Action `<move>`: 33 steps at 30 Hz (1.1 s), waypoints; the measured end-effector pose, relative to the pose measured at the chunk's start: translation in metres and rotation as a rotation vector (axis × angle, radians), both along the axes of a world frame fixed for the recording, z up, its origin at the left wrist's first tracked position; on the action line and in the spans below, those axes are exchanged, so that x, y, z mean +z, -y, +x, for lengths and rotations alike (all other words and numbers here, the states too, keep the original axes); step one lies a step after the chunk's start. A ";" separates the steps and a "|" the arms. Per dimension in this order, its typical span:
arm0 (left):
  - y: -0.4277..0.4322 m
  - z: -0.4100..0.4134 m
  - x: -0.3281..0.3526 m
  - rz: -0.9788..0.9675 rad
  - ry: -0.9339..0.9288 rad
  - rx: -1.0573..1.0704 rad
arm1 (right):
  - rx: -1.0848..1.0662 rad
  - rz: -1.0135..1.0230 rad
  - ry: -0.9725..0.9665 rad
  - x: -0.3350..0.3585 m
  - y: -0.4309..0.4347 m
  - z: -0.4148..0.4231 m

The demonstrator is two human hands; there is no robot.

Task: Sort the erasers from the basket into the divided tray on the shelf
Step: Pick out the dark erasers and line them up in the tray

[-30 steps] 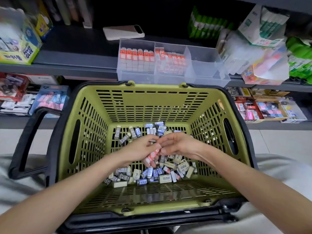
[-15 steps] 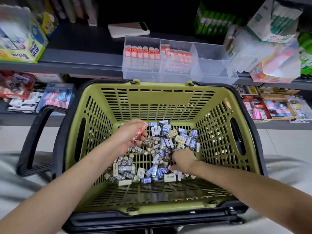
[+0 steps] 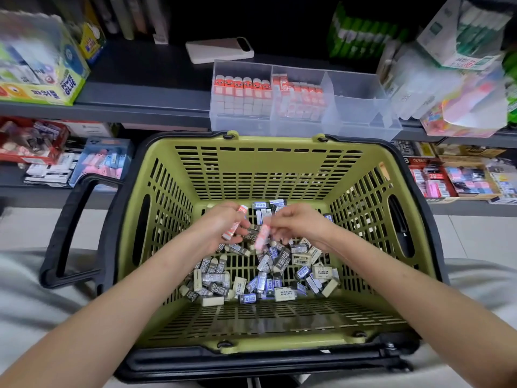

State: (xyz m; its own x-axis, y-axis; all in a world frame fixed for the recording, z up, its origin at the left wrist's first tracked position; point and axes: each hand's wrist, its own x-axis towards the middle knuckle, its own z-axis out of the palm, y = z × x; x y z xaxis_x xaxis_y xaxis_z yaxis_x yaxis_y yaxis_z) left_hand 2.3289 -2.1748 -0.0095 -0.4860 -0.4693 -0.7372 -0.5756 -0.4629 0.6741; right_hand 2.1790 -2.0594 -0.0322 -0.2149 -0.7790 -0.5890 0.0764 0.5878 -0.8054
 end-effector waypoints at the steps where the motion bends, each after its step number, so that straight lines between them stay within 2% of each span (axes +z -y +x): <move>1: -0.002 -0.001 0.001 0.036 -0.005 -0.021 | -0.006 -0.045 0.019 0.005 0.008 0.006; 4: -0.004 -0.001 0.004 0.178 -0.055 -0.052 | -0.026 -0.147 0.118 0.012 0.026 0.017; 6: 0.000 -0.001 0.006 0.209 -0.071 0.016 | -0.080 -0.185 0.239 0.010 0.032 0.016; 7: 0.004 -0.001 0.006 0.215 -0.075 0.065 | -0.114 -0.177 0.225 0.005 0.034 0.014; 8: 0.009 0.000 0.008 0.226 -0.080 0.117 | -0.130 -0.145 0.111 -0.002 0.035 0.013; 9: 0.015 0.001 0.010 0.249 -0.089 0.170 | -0.103 -0.086 -0.103 -0.012 0.036 0.013; 11: 0.024 0.003 0.014 0.315 -0.130 0.277 | 0.102 0.061 -0.619 -0.036 0.033 0.016; 12: 0.028 0.004 0.017 0.348 -0.169 0.329 | 0.239 0.128 -0.814 -0.047 0.031 0.019; 14: 0.035 0.007 0.022 0.418 -0.273 0.417 | 0.448 0.182 -1.054 -0.065 0.028 0.026; 17: 0.043 0.012 0.026 0.465 -0.392 0.442 | 0.597 0.136 -1.207 -0.081 0.033 0.035; 22: 0.050 0.017 0.028 0.429 -0.423 0.410 | 0.675 0.117 -1.275 -0.086 0.042 0.037; 29: 0.043 0.018 0.022 0.443 -0.327 0.493 | 0.772 0.133 -1.267 -0.084 0.049 0.032; 31: 0.042 0.018 0.020 0.433 -0.289 0.496 | 0.690 0.111 -1.217 -0.082 0.043 0.029; 33: 0.040 0.017 0.017 0.405 -0.257 0.492 | 0.480 0.115 -1.086 -0.073 0.039 0.026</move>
State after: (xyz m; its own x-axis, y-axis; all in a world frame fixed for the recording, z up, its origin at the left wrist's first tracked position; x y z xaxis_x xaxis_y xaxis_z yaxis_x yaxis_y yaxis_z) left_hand 2.3455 -2.2149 0.0078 -0.4697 -0.3923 -0.7909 -0.0786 -0.8737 0.4801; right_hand 2.2049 -2.0987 -0.1048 -0.3449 -0.8706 -0.3508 -0.8598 0.4430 -0.2541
